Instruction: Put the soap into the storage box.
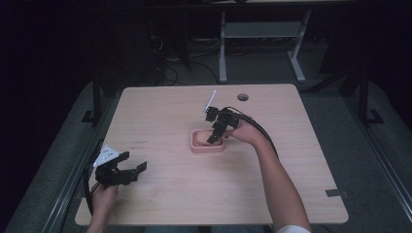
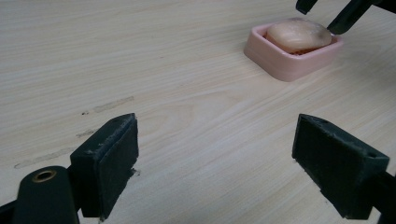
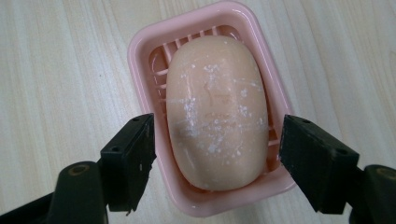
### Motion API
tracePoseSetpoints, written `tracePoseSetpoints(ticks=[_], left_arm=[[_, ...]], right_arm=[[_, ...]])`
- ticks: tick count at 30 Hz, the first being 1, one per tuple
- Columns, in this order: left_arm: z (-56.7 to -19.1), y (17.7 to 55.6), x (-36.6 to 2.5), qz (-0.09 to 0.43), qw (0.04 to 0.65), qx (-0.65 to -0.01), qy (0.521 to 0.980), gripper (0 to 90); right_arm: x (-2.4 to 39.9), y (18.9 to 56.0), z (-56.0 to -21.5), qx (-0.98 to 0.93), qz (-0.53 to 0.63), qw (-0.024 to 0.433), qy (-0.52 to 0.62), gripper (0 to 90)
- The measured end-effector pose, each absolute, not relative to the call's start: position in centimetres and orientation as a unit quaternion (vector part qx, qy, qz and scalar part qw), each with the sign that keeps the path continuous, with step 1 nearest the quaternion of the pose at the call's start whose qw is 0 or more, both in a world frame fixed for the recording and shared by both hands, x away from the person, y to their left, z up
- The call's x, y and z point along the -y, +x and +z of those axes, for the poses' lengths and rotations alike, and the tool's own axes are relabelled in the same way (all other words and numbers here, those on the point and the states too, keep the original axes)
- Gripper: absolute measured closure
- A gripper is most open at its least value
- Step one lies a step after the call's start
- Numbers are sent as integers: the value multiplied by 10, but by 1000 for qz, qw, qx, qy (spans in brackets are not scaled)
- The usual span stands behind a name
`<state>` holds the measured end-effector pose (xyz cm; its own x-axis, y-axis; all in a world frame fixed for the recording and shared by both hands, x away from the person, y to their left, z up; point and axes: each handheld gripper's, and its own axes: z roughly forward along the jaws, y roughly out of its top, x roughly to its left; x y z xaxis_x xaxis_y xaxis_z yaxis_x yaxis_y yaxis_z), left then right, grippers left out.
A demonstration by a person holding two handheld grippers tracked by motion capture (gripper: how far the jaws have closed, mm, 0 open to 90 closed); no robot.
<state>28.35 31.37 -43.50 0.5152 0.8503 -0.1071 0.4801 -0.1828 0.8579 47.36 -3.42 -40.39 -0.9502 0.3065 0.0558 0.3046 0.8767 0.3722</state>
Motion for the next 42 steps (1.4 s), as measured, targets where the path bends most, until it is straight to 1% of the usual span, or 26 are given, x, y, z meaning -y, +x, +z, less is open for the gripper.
tracePoseSetpoints(ticks=[14, 29, 42], left_arm=[[-435, 283, -313, 204, 456, -448, 742, 143], [-435, 283, -313, 203, 452, -448, 744, 142], [-436, 283, -313, 204, 454, -447, 743, 143]], right_arm=[[43, 470, -399, -968, 193, 4, 163, 266], [66, 465, -400, -963, 199, 5, 182, 266], [74, 459, -395, -963, 196, 5, 184, 265]])
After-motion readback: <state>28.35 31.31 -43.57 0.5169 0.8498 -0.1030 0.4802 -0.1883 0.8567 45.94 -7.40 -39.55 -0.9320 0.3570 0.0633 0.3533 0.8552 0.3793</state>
